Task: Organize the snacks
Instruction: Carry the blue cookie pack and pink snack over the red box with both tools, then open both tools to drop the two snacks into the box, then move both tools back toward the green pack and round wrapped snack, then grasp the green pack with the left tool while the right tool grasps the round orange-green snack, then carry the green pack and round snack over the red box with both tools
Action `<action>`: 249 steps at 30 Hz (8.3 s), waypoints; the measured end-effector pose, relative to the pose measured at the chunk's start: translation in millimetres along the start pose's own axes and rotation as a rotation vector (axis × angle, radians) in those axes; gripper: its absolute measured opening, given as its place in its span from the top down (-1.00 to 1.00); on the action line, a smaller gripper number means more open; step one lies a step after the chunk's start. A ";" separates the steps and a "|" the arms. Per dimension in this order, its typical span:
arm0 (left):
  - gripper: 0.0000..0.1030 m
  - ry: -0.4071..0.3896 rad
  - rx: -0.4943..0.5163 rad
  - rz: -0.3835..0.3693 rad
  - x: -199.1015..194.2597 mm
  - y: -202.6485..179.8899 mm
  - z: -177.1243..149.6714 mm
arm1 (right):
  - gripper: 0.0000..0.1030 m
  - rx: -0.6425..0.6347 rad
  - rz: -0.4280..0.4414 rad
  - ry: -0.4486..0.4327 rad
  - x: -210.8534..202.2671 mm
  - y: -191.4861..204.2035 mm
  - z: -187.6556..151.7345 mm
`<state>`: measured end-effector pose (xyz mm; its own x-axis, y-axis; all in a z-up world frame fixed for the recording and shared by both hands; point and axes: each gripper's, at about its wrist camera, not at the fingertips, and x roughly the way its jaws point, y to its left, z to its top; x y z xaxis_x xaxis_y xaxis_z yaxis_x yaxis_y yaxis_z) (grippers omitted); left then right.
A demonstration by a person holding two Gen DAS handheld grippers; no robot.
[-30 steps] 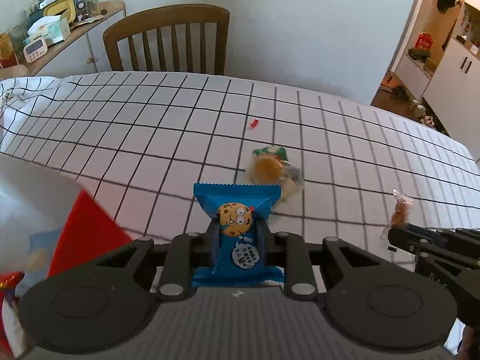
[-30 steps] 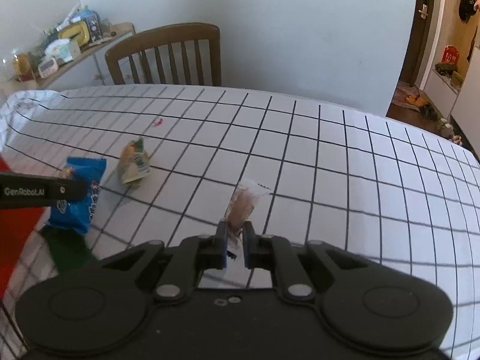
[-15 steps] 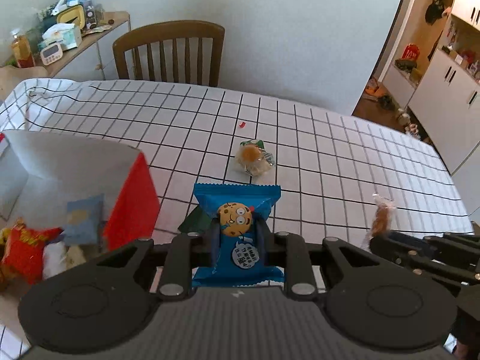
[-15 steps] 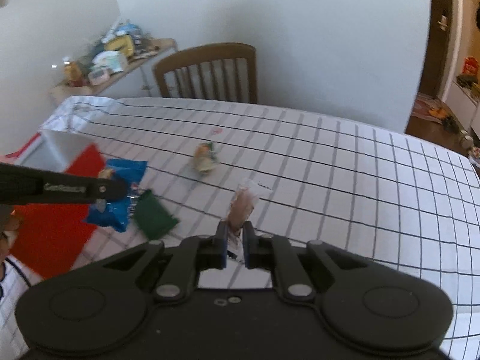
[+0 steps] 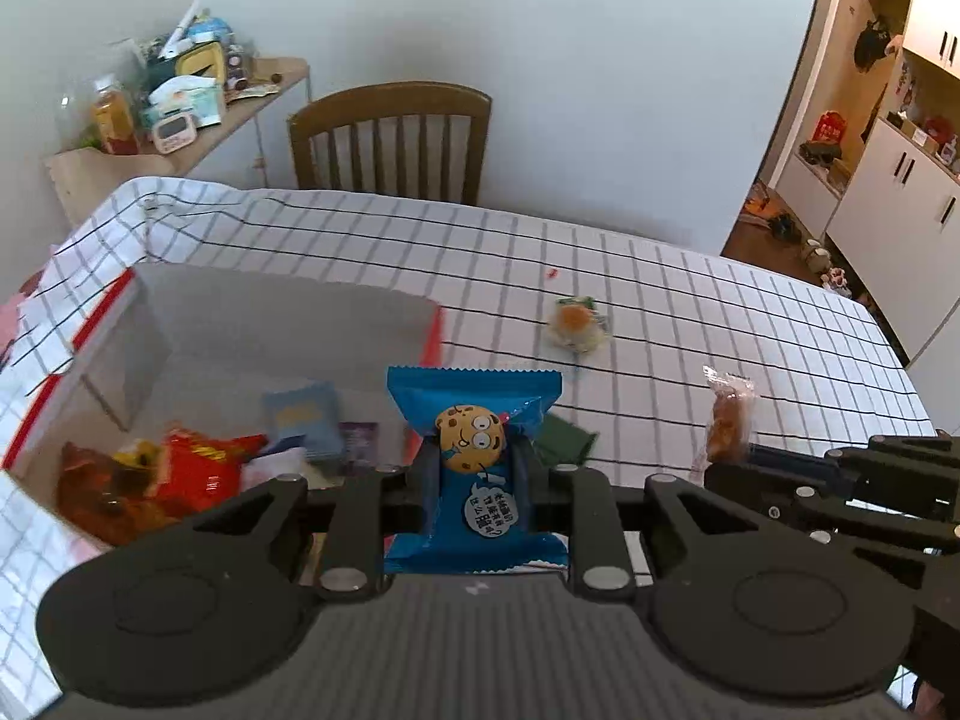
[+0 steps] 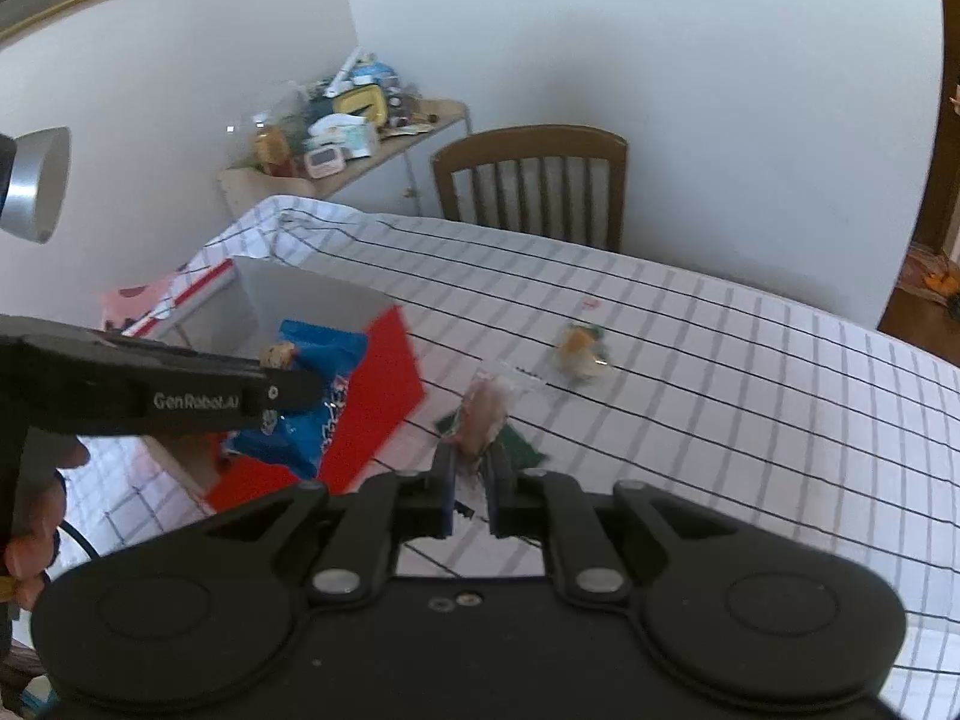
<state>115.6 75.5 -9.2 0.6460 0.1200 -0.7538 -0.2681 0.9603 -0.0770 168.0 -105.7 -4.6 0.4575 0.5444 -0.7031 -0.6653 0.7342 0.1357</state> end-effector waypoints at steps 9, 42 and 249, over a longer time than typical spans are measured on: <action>0.54 -0.018 -0.018 0.012 -13.3 63.8 -0.3 | 0.85 -0.042 0.016 0.008 21.0 62.4 8.6; 0.54 0.078 -0.042 0.084 57.0 213.7 15.0 | 0.83 -0.096 -0.090 0.196 150.7 154.1 17.1; 0.14 0.028 -0.039 0.016 -37.7 13.2 -14.7 | 0.32 0.067 0.009 0.011 -31.0 15.8 -15.3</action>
<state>77.2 80.0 8.6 0.6212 0.1270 -0.7733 -0.3060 0.9478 -0.0901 134.3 -117.2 8.6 0.4446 0.5471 -0.7092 -0.6280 0.7550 0.1887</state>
